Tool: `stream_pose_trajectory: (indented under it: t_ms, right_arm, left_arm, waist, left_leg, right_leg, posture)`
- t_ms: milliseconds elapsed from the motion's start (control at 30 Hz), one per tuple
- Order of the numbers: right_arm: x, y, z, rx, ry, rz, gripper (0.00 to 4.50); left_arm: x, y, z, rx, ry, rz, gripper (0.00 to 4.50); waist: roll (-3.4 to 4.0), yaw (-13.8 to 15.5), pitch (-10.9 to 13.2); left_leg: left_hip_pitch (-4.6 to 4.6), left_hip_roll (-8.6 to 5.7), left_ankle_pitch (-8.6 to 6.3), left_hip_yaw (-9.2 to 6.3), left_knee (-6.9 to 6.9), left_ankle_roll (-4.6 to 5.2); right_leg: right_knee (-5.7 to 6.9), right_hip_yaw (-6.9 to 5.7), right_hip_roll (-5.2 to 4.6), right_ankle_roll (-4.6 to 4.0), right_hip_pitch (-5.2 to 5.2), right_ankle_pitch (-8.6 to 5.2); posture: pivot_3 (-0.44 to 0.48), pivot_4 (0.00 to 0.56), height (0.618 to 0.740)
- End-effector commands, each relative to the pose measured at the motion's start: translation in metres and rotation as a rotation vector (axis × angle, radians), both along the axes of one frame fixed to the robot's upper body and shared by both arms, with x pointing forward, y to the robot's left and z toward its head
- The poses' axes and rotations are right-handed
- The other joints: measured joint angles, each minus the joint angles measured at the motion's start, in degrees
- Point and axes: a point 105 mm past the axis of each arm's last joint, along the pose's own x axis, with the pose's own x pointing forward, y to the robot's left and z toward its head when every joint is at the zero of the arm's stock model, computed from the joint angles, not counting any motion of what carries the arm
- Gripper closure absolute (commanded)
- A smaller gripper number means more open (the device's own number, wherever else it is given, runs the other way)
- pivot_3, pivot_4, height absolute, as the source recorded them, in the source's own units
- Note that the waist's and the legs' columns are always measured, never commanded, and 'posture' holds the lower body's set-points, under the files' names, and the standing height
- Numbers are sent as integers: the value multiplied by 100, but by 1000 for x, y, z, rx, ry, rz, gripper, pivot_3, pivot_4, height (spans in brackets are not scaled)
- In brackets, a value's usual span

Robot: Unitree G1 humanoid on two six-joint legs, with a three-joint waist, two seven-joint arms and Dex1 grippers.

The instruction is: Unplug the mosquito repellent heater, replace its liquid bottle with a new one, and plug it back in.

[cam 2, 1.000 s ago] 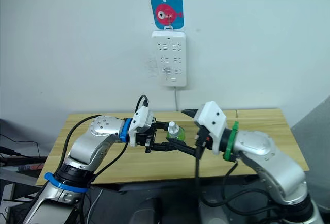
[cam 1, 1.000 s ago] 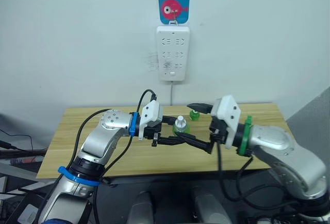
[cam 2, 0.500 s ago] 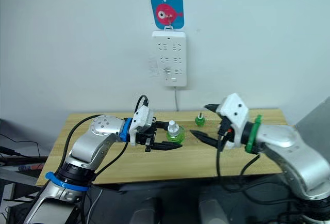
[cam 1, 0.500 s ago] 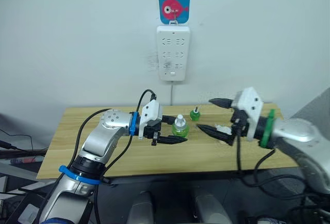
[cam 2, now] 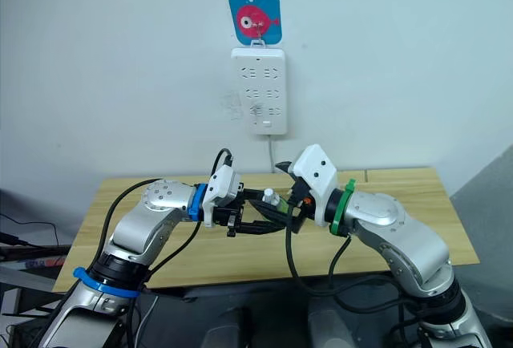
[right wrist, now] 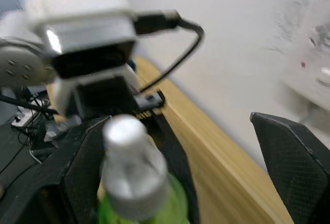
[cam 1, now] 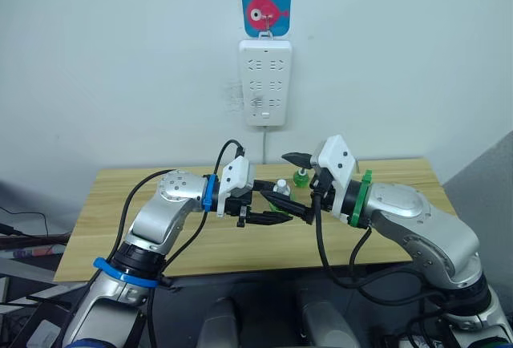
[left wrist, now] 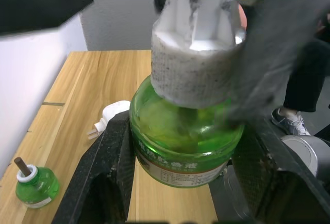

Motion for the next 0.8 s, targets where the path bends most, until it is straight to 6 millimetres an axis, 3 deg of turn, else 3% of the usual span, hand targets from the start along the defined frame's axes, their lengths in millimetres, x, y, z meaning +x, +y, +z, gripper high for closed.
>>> stream_pose_trajectory:
  t_ms: [33,133,233,333,467,633,733,800]
  right_arm:
    - [-2,-28,13,-27,-46,-22,0]
    - [-11,-43,21,-62,-42,11,0]
    - [-22,-44,30,-53,-13,74,0]
    - [-31,-36,35,-20,23,137,0]
    - [-26,-13,33,13,33,149,0]
    - [-22,-2,29,16,40,162,0]
    - [-21,-1,27,6,38,174,546]
    - [-21,0,26,0,40,186,1303]
  left_arm:
    - [-5,-2,10,-17,-45,-20,2190]
    - [-4,0,9,-15,-45,-15,2190]
    - [-3,1,8,-12,-45,-10,2190]
    - [-3,1,7,-9,-45,-11,2190]
    - [-3,-1,6,-1,-53,-26,2190]
    - [-3,-3,6,0,-64,-33,2190]
    - [-3,-2,6,-2,-63,-24,2190]
    - [-4,-2,6,-7,-57,-17,2190]
  waist:
    - [0,1,0]
    - [1,1,1]
    - [0,-4,0]
    - [1,-25,0]
    - [0,-26,0]
    - [0,5,0]
    - [0,0,0]
    - [0,-1,0]
  left_leg:
    - [0,0,0,1,-2,0]
    - [1,1,0,1,-3,0]
    - [5,3,0,1,-3,0]
    - [7,10,0,1,-5,1]
    - [7,10,0,1,-5,0]
    - [1,4,0,1,-5,0]
    - [2,0,0,4,-4,0]
    - [2,2,0,2,-4,0]
  right_leg:
    - [-2,1,0,0,0,0]
    - [-2,-1,0,0,1,0]
    - [0,0,4,0,3,0]
    - [1,3,13,0,3,0]
    - [1,3,15,0,2,0]
    - [-4,1,6,0,1,0]
    - [-6,3,0,1,2,1]
    - [-4,1,1,1,2,1]
  posture:
    - [-132,165,740]
    - [-133,165,740]
    - [-138,166,740]
    - [-141,165,740]
    - [-146,163,740]
    - [-132,157,740]
    - [-126,157,740]
    - [-123,156,740]
